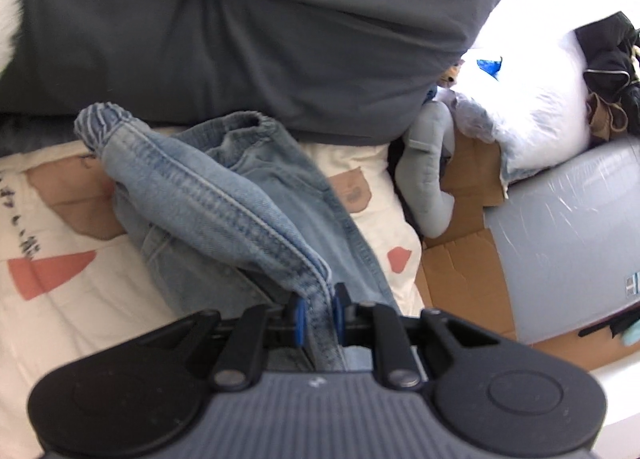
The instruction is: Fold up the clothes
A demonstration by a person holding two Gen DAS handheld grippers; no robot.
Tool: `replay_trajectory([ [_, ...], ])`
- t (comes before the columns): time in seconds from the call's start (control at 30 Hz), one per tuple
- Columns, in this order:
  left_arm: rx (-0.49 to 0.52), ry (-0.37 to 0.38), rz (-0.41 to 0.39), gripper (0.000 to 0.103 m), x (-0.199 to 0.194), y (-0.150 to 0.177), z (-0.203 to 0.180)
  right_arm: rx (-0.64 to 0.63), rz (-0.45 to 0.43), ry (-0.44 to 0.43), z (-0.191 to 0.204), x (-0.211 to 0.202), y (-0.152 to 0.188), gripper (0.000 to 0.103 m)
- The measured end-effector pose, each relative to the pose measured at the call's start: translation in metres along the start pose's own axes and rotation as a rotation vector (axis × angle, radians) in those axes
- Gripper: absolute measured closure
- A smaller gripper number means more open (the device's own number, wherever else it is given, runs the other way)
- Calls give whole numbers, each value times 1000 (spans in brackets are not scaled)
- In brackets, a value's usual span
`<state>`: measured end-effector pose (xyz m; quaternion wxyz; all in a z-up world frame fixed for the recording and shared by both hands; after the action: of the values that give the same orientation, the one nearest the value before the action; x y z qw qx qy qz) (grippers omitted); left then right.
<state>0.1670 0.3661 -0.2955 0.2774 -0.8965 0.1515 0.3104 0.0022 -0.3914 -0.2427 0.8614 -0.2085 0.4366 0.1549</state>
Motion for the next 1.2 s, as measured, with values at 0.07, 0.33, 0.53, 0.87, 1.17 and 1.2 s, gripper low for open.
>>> replay_trajectory([
  [0.07,11,-13,2,88,6,-3,-7,-8,8,-4,4,10,-11,94],
  [0.33,20,-63,4,88,46,-14,-27,-22,17,8,24,64,-62,94],
  [0.53,6,-110,-2,88,82,-25,-31,-13,2,32,45,112,-100,94],
  [0.87,23,-178,19,88,148,-38,-37,36,22,105,57,204,-145,94],
  [1.17,6,-246,12,88,180,-51,-39,74,44,107,74,259,-174,94],
  [1.2,1,-252,11,88,183,-52,-38,75,47,107,76,266,-176,94],
])
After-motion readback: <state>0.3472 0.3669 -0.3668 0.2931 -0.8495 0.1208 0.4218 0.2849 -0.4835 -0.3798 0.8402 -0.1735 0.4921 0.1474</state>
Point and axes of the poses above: each gripper's, at about its wrist camera, not at the fingertips, and x roughly the way its jaws point, z to its left, y to its underside, the point moved 10 cm from there along x, roughly the way its jaws point, and after that the axes turned 5 degrees about x, right-handed, at the moved point
